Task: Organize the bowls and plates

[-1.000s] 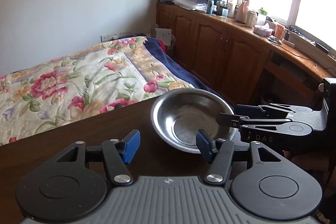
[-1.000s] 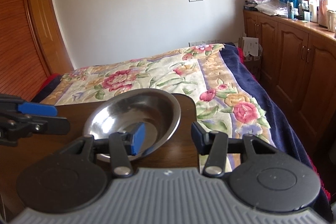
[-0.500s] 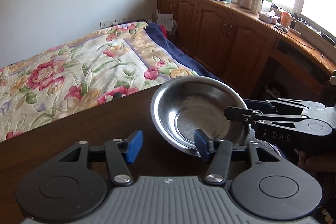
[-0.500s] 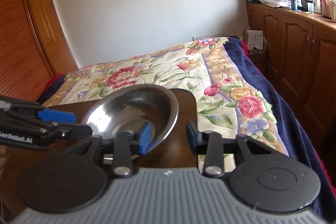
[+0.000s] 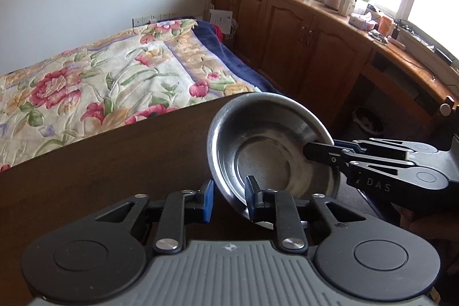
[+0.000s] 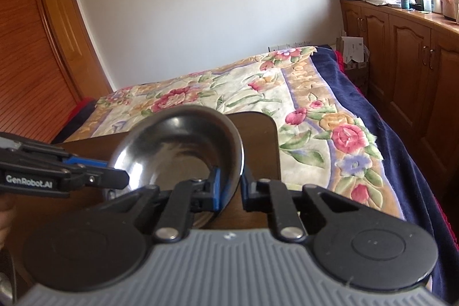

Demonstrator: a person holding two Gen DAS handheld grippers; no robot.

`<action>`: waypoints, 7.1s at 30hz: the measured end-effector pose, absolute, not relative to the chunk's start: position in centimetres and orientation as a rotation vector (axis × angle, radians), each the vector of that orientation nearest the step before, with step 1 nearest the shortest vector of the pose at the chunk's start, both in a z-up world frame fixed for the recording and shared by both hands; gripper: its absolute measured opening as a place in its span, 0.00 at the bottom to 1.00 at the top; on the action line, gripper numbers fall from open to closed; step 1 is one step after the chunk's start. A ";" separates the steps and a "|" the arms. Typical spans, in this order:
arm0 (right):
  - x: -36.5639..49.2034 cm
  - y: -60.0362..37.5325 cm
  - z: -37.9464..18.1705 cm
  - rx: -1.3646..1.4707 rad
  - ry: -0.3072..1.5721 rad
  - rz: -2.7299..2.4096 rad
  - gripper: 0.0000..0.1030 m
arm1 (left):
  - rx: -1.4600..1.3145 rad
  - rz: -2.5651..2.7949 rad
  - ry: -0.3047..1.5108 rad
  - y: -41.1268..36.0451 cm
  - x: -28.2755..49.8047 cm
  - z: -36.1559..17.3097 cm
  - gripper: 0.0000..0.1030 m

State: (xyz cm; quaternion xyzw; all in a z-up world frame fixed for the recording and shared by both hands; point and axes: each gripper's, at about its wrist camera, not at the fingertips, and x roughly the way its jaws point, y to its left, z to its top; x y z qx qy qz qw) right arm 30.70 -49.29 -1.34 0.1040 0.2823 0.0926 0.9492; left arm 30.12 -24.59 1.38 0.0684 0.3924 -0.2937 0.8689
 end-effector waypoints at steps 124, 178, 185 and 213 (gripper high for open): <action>11.6 -36.1 -1.5 0.002 0.281 0.243 0.75 | 0.021 -0.394 0.368 -7.0 5.7 -1.0 0.97; 10.8 -36.7 -1.9 0.165 0.232 0.254 0.27 | 0.009 -0.416 0.396 -6.8 4.3 -1.7 0.38; 11.1 -36.3 -1.5 0.139 0.231 0.266 0.27 | 0.016 -0.413 0.387 -6.4 4.3 -1.0 0.38; 11.8 -30.4 0.0 0.086 0.236 0.413 0.27 | -0.003 -0.298 0.344 0.3 2.7 1.5 0.38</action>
